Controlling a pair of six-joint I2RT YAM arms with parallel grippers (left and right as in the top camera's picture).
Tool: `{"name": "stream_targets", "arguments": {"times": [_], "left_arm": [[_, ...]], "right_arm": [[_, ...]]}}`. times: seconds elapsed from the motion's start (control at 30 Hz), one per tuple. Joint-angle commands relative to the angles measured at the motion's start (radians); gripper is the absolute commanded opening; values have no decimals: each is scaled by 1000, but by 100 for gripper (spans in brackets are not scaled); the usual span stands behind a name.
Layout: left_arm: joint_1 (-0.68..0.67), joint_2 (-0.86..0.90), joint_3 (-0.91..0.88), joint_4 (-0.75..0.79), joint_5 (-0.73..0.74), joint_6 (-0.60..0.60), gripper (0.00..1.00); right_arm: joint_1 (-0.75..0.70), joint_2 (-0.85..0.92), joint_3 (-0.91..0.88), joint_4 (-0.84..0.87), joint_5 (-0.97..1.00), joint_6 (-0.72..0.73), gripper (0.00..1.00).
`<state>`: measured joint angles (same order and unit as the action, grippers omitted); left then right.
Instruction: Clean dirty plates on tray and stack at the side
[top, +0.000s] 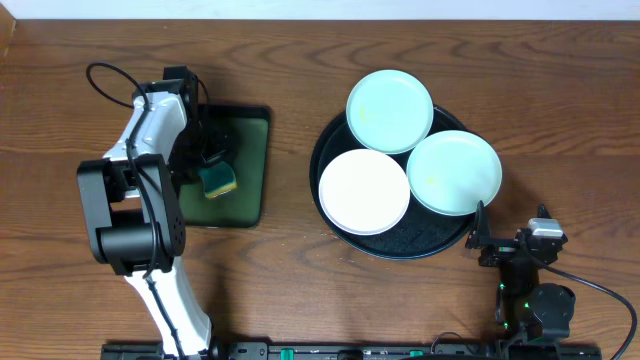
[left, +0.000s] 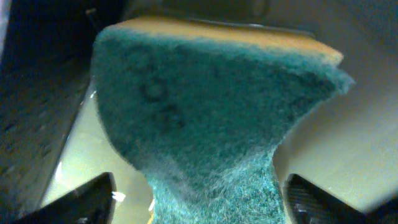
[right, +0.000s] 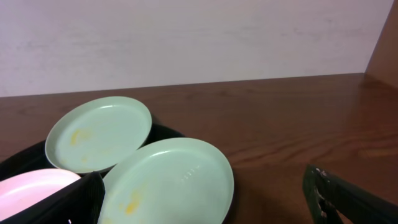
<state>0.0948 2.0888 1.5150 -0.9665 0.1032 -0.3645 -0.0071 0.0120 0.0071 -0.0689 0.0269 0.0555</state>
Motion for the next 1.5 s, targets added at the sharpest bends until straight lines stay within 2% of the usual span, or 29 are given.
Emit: {"name": "stream_targets", "arguments": {"times": [0.0,0.03,0.07,0.2,0.23,0.3,0.37,0.4,0.47,0.5,0.57,0.63,0.7,0.77,0.8,0.9,0.93,1.17,1.3,1.47], "left_arm": [[1,8,-8,6,9,13,59],[1,8,-8,7,9,13,50],[1,8,-8,7,9,13,46],[2,8,-8,6,9,13,44],[2,8,-8,7,9,13,46],[2,8,-8,8,8,13,66],[2,8,-8,7,-16,13,77],[1,8,-8,7,-42,12,87],[1,8,-12,8,-74,13,89],[2,8,-14,7,-73,13,88],[1,8,-24,7,-67,13,79],[-1,8,-38,15,-66,13,77],[-1,8,-47,19,-66,13,70],[0,8,-50,22,-66,17,45],[0,8,-50,22,-66,19,36],[1,0,-40,10,-66,21,12],[1,-7,-32,-2,-66,20,8],[0,-152,64,-124,-60,21,8],[0,-308,72,-116,-2,32,7],[0,-465,72,-71,2,31,8]], "right_arm": [[-9,-5,-2,-3,10,-12,99],[-9,-5,-2,-3,10,-12,99],[-9,-5,-2,-3,9,-12,99],[-9,-5,-2,-3,10,-12,99],[-9,-5,-2,-3,9,-12,99],[-9,-5,-2,-3,10,-12,99],[-9,-5,-2,-3,10,-12,99],[-9,-5,-2,-3,10,-12,99],[-9,-5,-2,-3,10,-12,99],[-9,-5,-2,-3,9,-12,99],[-9,-5,-2,-3,10,-12,99],[-9,-5,-2,-3,10,-12,99],[-9,-5,-2,-3,10,-12,99],[-9,-5,-2,-3,10,-12,99],[-9,-5,-2,-3,10,-12,99],[-9,-5,-2,-3,10,-12,99],[-9,-5,-2,-3,10,-12,99],[-9,-5,-2,-3,10,-12,99],[-9,-5,-2,-3,10,-12,99],[-9,-5,-2,-3,10,-12,99]]}}
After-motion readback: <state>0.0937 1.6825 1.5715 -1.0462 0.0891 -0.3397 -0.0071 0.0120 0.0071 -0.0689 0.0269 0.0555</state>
